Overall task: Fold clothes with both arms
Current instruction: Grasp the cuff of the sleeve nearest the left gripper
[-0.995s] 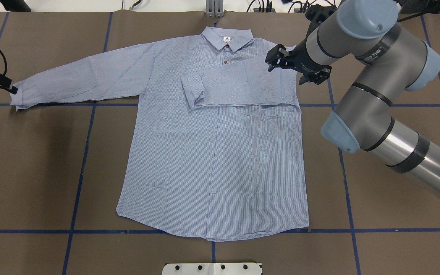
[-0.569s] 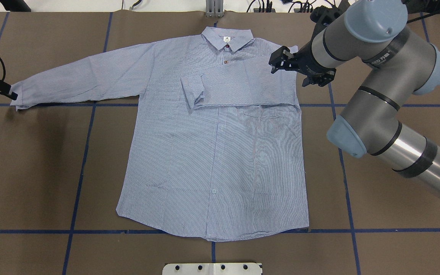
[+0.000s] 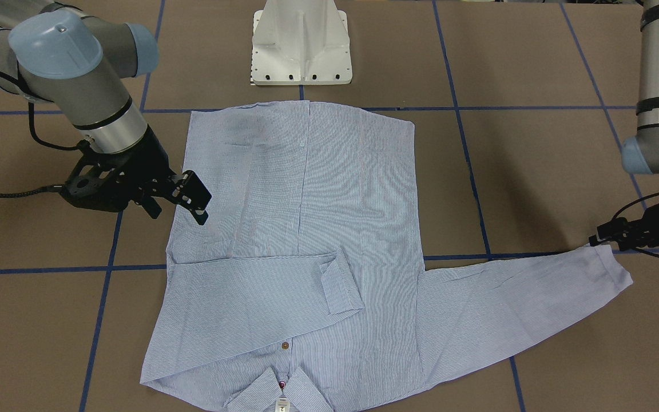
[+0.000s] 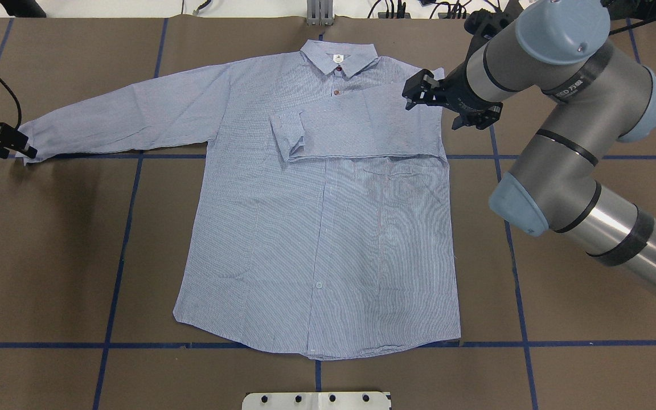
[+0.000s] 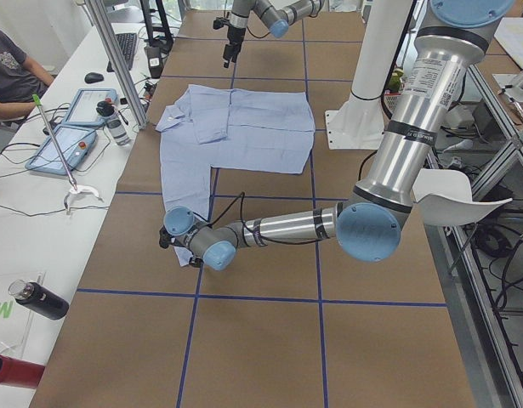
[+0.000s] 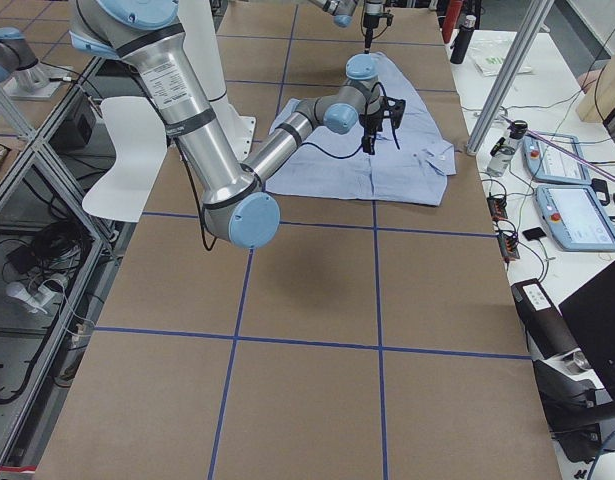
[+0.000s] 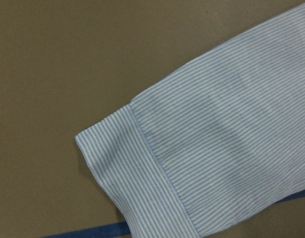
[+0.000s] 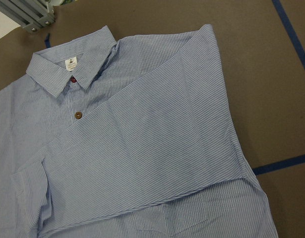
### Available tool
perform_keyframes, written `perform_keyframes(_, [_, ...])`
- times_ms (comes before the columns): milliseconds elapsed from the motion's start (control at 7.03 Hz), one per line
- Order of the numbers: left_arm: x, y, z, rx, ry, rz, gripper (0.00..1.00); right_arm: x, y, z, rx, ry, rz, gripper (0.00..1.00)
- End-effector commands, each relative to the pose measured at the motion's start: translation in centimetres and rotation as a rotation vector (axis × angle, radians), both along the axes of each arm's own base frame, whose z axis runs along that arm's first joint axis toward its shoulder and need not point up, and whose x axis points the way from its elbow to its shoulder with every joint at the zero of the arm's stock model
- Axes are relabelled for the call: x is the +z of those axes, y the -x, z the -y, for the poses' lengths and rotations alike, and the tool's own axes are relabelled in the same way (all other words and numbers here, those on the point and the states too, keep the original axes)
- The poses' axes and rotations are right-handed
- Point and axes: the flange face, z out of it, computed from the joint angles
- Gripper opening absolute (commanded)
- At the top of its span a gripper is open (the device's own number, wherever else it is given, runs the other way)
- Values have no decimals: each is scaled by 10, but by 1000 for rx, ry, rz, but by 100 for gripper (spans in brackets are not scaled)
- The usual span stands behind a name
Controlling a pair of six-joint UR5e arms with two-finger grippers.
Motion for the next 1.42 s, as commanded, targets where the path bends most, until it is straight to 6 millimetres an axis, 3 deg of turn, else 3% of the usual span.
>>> perform_keyframes(0, [5, -1, -1, 2, 4, 3, 62, 0, 0, 0, 1, 0, -1, 99])
perform_keyframes(284, [8, -1, -2, 0, 5, 4, 32, 1, 0, -1, 1, 0, -1, 99])
perform_keyframes(426, [6, -1, 0, 0, 4, 4, 0, 1, -1, 0, 2, 0, -1, 99])
perform_keyframes(853, [-11, -4, 5, 0, -27, -10, 0, 7, -1, 0, 13, -1, -13, 99])
perform_keyframes(995, [-45, -5, 11, -31, -34, -35, 0, 9, -2, 0, 13, 3, -16, 99])
perform_keyframes(1279, [-134, -18, 41, -146, 41, -99, 0, 21, -6, -3, 10, 14, -27, 99])
